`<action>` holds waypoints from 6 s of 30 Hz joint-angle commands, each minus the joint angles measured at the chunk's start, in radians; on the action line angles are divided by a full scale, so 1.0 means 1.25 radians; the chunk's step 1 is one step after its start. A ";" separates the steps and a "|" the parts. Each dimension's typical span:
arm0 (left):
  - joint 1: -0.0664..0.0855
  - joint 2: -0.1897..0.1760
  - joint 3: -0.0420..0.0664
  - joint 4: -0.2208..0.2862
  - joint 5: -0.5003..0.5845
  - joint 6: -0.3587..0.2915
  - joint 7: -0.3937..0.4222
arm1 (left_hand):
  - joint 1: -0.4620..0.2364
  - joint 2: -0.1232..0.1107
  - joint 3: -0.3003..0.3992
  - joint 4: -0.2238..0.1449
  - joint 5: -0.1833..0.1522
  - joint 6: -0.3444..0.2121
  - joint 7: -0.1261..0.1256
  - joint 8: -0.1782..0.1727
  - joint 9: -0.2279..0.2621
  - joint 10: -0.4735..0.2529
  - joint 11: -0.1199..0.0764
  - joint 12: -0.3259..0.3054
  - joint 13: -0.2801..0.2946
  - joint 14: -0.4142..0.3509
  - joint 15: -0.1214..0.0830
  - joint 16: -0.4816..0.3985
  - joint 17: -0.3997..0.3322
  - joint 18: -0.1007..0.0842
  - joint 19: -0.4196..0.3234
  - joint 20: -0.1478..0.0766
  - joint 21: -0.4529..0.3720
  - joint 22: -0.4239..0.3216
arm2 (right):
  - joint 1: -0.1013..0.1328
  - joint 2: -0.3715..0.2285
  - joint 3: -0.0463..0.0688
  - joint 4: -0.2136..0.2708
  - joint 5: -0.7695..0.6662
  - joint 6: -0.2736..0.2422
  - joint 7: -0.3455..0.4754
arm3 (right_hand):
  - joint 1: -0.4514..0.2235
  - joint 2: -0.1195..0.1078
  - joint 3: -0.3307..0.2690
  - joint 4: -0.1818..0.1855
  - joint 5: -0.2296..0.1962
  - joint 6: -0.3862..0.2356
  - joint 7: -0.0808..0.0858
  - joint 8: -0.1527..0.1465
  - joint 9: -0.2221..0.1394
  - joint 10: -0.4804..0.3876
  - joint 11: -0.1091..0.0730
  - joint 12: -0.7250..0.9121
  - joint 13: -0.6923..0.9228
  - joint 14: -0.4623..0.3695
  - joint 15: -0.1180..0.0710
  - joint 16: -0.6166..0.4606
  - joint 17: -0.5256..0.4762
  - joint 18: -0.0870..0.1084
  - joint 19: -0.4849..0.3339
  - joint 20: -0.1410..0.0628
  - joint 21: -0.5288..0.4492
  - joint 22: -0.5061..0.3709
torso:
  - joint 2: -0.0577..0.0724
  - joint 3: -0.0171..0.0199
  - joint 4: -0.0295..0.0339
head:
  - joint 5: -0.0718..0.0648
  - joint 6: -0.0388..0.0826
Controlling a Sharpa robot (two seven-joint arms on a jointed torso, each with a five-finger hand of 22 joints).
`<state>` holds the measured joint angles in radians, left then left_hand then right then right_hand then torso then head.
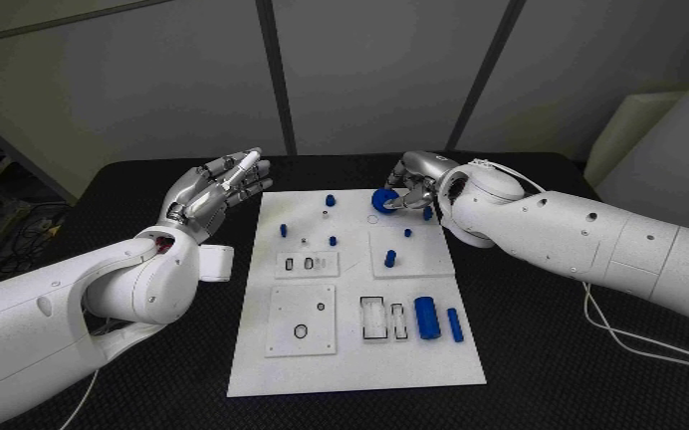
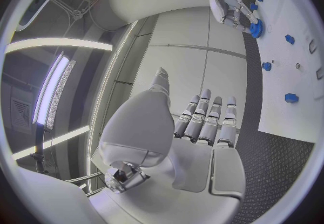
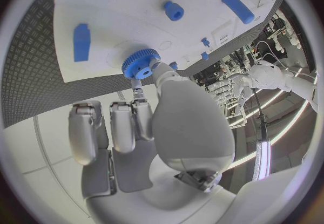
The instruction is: Assemble the parts on the task board
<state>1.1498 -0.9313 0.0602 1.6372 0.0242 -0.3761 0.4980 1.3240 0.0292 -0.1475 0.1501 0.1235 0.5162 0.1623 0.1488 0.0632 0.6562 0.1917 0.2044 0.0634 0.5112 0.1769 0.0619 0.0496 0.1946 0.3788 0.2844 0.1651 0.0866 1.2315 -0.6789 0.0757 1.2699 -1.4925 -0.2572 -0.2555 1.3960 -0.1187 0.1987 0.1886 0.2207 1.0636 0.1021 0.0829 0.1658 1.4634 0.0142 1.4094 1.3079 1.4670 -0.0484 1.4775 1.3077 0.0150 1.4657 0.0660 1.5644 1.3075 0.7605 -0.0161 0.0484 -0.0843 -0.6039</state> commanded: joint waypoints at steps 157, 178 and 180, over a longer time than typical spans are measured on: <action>0.001 0.000 0.001 -0.028 -0.006 0.011 -0.005 | 0.001 0.010 -0.004 -0.010 0.004 -0.008 0.051 -0.002 -0.002 0.000 -0.002 -0.006 0.000 -0.003 -0.003 -0.005 0.000 -0.011 0.004 -0.001 0.008 -0.001 | -0.037 -0.106 -0.033 -0.053 0.168 -0.036 0.260 | 0.029 0.034 0.020 -0.022 -0.087 0.024 -0.005 0.015 -0.049 0.004 0.001 -0.020 0.086 0.050 -0.004 0.003 0.059 -0.012 0.084 -0.003 0.005 0.211 | -0.003 0.0078 -0.0165 | 0.000 -0.010; 0.000 -0.004 0.001 -0.023 -0.006 0.009 -0.006 | 0.001 0.011 -0.004 -0.011 0.004 -0.010 0.052 -0.003 -0.002 0.000 -0.002 -0.006 0.000 -0.004 -0.003 -0.006 0.000 -0.011 0.003 -0.001 0.008 -0.001 | -0.037 -0.137 -0.027 0.121 0.160 -0.128 0.192 | 0.035 0.054 0.033 -0.047 -0.079 0.046 -0.013 0.015 -0.040 -0.001 -0.006 -0.030 0.079 0.052 -0.011 0.005 0.065 -0.012 0.084 -0.011 0.005 0.211 | -0.005 0.0061 -0.0165 | 0.001 -0.009; 0.001 -0.004 0.001 -0.023 -0.006 0.008 -0.007 | 0.001 0.011 -0.004 -0.011 0.004 -0.010 0.052 -0.003 -0.002 0.000 -0.002 -0.006 0.000 -0.004 -0.003 -0.006 0.000 -0.011 0.004 -0.001 0.008 -0.001 | -0.036 -0.126 -0.026 0.150 0.147 -0.142 0.156 | 0.028 0.056 0.031 -0.047 -0.080 0.047 -0.013 0.014 -0.039 -0.001 -0.006 -0.031 0.078 0.051 -0.011 0.004 0.063 -0.012 0.084 -0.011 0.005 0.211 | -0.005 0.0056 -0.0153 | 0.003 -0.009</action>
<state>1.1492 -0.9363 0.0601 1.6051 0.0237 -0.3737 0.4862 1.3292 0.0344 -0.1544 0.1432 0.1235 0.5093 0.1626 0.1487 0.0620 0.6562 0.1918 0.2011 0.0633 0.5112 0.1769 0.0580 0.0496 0.1946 0.3787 0.2845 0.1690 0.0866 1.1840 -0.8445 0.0420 1.4358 -1.2859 -0.3877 0.0121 1.4351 -0.0554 0.2392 0.1372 0.1182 1.1109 0.0887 0.0955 0.1071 1.4613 0.0122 1.3734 1.3075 1.4633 -0.0555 1.4811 1.3073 0.0151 1.4657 0.0584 1.5644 1.3074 0.7547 -0.0082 0.0268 -0.0831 -0.6146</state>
